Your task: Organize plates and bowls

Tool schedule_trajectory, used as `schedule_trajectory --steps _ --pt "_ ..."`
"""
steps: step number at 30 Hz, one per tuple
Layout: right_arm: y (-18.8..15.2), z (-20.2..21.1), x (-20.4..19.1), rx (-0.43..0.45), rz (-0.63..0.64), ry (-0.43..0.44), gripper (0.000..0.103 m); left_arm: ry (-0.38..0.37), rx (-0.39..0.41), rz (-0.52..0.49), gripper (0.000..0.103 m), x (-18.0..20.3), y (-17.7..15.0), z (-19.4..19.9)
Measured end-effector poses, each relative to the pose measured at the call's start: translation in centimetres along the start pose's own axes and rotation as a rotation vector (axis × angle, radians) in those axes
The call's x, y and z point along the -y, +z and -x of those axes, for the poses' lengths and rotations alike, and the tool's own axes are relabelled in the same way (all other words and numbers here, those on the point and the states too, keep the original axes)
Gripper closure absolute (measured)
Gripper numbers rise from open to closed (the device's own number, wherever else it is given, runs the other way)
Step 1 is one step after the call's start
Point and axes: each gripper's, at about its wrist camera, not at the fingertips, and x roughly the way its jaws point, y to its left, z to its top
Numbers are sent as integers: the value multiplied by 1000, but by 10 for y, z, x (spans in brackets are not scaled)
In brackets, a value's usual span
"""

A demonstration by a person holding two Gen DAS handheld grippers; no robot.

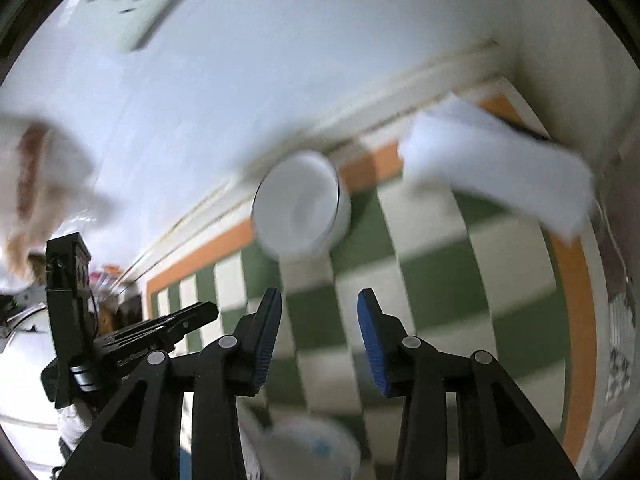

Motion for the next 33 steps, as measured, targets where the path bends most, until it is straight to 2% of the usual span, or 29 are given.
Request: schedule_trajectory --steps 5,8,12,14,16,27,33 --pt "54 -52 6 -36 4 -49 60 -39 -55 54 86 -3 40 -33" --pt "70 -75 9 -67 3 -60 60 -61 -89 76 86 -5 54 -51" --pt "80 -98 15 -105 -13 -51 61 -39 -112 79 86 -4 64 -71" --pt "82 -107 17 -119 -13 -54 69 -26 -101 67 87 -1 68 -76" --pt "84 -113 20 -125 -16 -51 90 -25 -93 56 89 1 71 -81" --pt "75 -116 9 -122 30 -96 91 -15 -85 9 90 18 66 -82" --pt "63 -98 -1 -106 45 -92 91 -18 -56 -13 90 24 54 -59"
